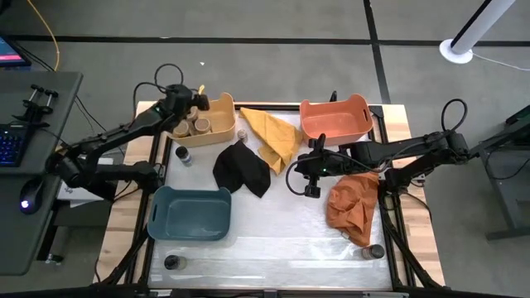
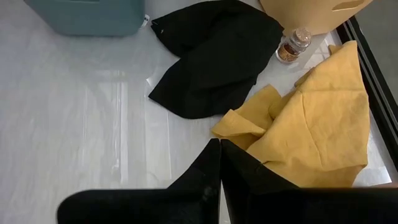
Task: Sort spices by type
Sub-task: Put the left brown spice bottle into the orange bin
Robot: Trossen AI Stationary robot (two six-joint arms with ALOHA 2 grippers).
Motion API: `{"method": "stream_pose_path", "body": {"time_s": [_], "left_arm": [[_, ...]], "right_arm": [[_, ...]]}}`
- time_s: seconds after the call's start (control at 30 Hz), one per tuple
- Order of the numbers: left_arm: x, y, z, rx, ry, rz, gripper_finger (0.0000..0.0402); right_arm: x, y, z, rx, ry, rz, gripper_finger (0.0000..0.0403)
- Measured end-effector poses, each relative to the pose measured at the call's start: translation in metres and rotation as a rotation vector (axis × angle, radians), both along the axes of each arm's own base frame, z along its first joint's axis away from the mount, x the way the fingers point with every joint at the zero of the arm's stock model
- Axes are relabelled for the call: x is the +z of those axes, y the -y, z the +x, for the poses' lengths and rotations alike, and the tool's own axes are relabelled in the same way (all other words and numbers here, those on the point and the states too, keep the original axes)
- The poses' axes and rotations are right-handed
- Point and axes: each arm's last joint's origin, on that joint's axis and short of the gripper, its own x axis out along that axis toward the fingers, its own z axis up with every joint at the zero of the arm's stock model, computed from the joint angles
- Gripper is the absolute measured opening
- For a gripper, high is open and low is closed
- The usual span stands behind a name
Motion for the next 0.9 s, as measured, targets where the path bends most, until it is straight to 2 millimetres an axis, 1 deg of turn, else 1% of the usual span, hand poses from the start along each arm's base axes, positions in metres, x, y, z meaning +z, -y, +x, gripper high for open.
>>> {"method": "stream_pose_path", "body": {"time_s": [0.13, 0.23, 0.3, 0.33, 0.4, 0.43, 0.5, 0.57, 0.6, 0.7, 0.77, 0.83, 0.9], "left_arm": [[0.012, 0.008, 0.019, -0.205, 0.069, 0.026, 0.0319], [0.021, 0.022, 0.041, -0.4, 0.137, 0.093, 0.0306], [0.025, 0.036, 0.057, -0.539, 0.141, 0.141, 0.0285], [0.024, 0.043, 0.065, -0.608, 0.125, 0.157, 0.027], [0.019, 0.058, 0.078, -0.718, 0.07, 0.168, 0.0226], [0.015, 0.065, 0.085, -0.76, 0.038, 0.16, 0.0197], [0.006, 0.073, 0.094, -0.811, -0.051, 0.117, 0.0125], [0.003, 0.073, 0.103, -0.836, -0.11, 0.082, 0.0045], [0.005, 0.072, 0.108, -0.845, -0.117, 0.075, 0.0024], [0.017, 0.064, 0.126, -0.865, -0.136, 0.07, 0.0013], [0.022, 0.057, 0.138, -0.876, -0.197, 0.04, 0.0004], [0.023, 0.048, 0.152, -0.875, -0.275, -0.026, 0.0003], [0.018, 0.04, 0.164, -0.856, -0.355, -0.106, 0.0001]], "right_arm": [[0.0, 0.0, 0.0, 0.0, 0.002, 0.0, 0.0], [0.001, 0.0, 0.001, 0.0, 0.009, 0.001, 0.0], [0.001, 0.0, 0.002, 0.0, 0.021, 0.002, 0.0], [0.002, 0.0, 0.002, 0.0, 0.025, 0.003, 0.0], [0.002, 0.0, 0.002, 0.0, 0.033, 0.004, 0.0], [0.002, 0.0, 0.003, 0.0, 0.038, 0.004, 0.0], [0.003, 0.0, 0.003, 0.0, 0.044, 0.005, 0.0], [0.003, 0.0, 0.004, 0.0, 0.052, 0.006, 0.0], [0.004, 0.0, 0.004, -0.001, 0.058, 0.007, 0.0], [0.005, 0.0, 0.005, -0.013, 0.073, 0.02, 0.0], [0.005, 0.0, 0.005, -0.021, 0.075, 0.028, 0.0], [0.005, 0.0, 0.005, -0.03, 0.076, 0.037, 0.0], [0.005, 0.0, 0.005, -0.038, 0.076, 0.044, 0.0]]}}
